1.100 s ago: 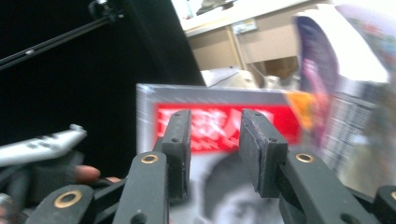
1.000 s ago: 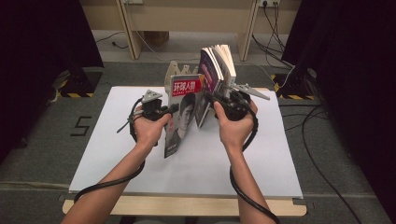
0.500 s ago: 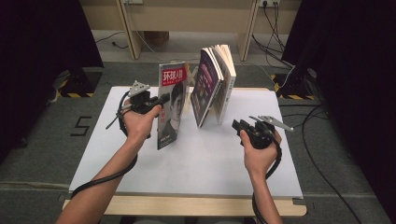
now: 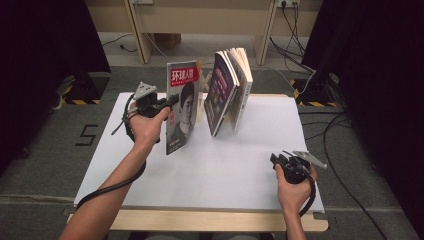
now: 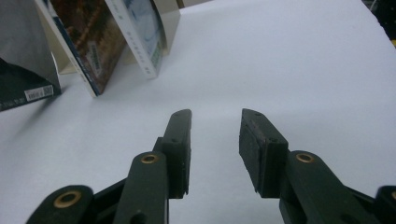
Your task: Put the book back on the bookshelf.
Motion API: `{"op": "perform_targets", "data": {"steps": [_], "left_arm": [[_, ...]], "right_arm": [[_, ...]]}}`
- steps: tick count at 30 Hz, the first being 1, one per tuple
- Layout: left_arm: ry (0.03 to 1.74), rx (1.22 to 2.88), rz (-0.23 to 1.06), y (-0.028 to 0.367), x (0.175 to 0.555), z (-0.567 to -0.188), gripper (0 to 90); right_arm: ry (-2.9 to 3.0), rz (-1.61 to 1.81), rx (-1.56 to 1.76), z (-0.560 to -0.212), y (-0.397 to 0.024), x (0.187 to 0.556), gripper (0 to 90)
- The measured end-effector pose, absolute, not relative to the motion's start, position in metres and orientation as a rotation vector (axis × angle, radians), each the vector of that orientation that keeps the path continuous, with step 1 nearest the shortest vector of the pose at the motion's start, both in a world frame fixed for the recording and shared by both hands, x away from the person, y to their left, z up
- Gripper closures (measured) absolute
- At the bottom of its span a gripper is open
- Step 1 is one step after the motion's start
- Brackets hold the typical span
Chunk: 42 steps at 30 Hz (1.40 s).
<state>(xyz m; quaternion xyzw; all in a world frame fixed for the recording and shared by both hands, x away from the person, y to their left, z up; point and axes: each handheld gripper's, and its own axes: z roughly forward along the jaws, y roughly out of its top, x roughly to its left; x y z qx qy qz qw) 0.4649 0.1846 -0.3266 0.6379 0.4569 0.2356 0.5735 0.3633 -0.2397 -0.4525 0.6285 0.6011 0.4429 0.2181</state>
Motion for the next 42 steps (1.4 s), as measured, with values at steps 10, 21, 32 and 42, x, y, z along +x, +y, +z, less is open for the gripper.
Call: {"op": "perform_targets", "data": {"steps": [10, 21, 32, 42], "left_arm": [[1.080, 1.487, 0.577, 0.188, 0.471, -0.326, 86.5], [1.091, 1.470, 0.606, 0.190, 0.480, -0.326, 86.5], [1.083, 1.460, 0.627, 0.186, 0.496, -0.327, 86.4], [1.088, 1.463, 0.650, 0.179, 0.515, -0.326, 86.4]], "right_arm": [[1.672, 1.208, 1.750, -0.461, -0.240, 0.361, 64.2], [1.674, 1.202, 1.755, -0.462, -0.240, 0.361, 64.4], [1.672, 1.191, 1.744, -0.461, -0.240, 0.360, 64.4], [1.676, 1.183, 1.737, -0.463, -0.241, 0.360, 64.5]]}}
